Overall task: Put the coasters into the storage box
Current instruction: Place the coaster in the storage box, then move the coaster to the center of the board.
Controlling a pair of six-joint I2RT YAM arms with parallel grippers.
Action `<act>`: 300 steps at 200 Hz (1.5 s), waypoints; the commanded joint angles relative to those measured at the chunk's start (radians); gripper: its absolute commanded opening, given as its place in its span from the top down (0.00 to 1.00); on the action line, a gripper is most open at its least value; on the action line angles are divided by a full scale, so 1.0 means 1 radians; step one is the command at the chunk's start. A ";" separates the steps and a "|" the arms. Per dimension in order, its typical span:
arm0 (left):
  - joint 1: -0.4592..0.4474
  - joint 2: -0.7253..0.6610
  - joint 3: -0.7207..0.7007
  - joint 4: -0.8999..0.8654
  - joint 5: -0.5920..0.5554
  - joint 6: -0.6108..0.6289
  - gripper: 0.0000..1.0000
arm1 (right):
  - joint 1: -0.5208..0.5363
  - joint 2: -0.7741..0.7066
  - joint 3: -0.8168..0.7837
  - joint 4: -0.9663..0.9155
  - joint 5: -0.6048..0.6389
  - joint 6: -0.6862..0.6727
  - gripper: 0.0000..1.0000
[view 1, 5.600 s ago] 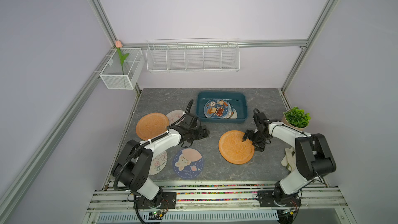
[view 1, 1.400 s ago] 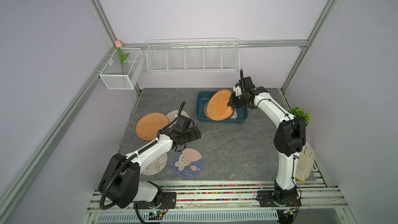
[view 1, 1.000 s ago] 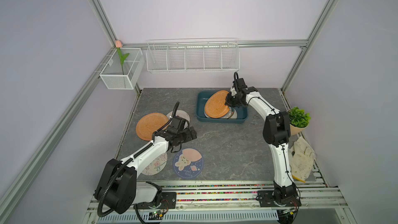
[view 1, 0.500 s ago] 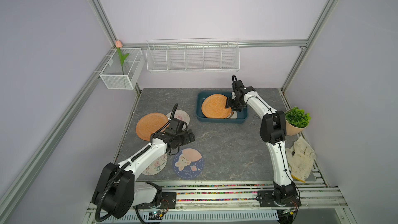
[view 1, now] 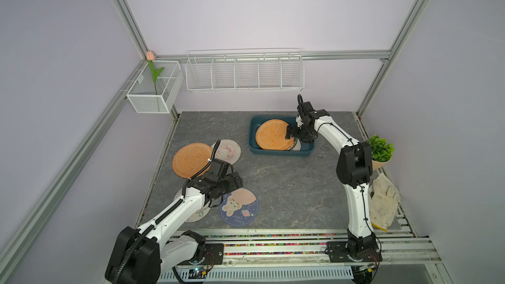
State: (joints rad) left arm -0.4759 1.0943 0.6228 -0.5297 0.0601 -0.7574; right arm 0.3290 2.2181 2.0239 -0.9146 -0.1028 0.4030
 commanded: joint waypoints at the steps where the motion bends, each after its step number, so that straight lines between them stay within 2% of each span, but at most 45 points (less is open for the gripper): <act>1: -0.008 -0.054 -0.040 -0.083 -0.040 -0.077 0.05 | 0.006 -0.106 -0.050 0.041 -0.045 -0.040 0.04; 74: -0.118 -0.116 -0.139 -0.154 -0.129 -0.268 0.04 | 0.043 -0.258 -0.176 0.046 -0.129 -0.067 0.09; 104: -0.124 -0.125 -0.166 -0.162 -0.141 -0.295 0.04 | 0.063 -0.290 -0.212 0.046 -0.144 -0.072 0.09; 144: -0.131 -0.099 -0.190 -0.107 -0.102 -0.307 0.04 | 0.080 -0.319 -0.251 0.048 -0.160 -0.072 0.10; 201: -0.183 -0.006 -0.187 0.014 -0.040 -0.319 0.04 | 0.085 -0.354 -0.311 0.061 -0.165 -0.067 0.10; 224: -0.212 0.035 -0.169 0.068 -0.022 -0.363 0.04 | 0.084 -0.367 -0.324 0.063 -0.164 -0.064 0.11; 300: -0.336 0.312 0.020 0.204 0.021 -0.337 0.04 | 0.085 -0.442 -0.453 0.089 -0.162 -0.048 0.11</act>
State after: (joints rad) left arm -0.7689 1.3140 0.6003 -0.3691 0.0227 -1.0809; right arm 0.4088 1.8351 1.6169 -0.8417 -0.2558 0.3511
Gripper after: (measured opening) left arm 0.961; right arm 0.889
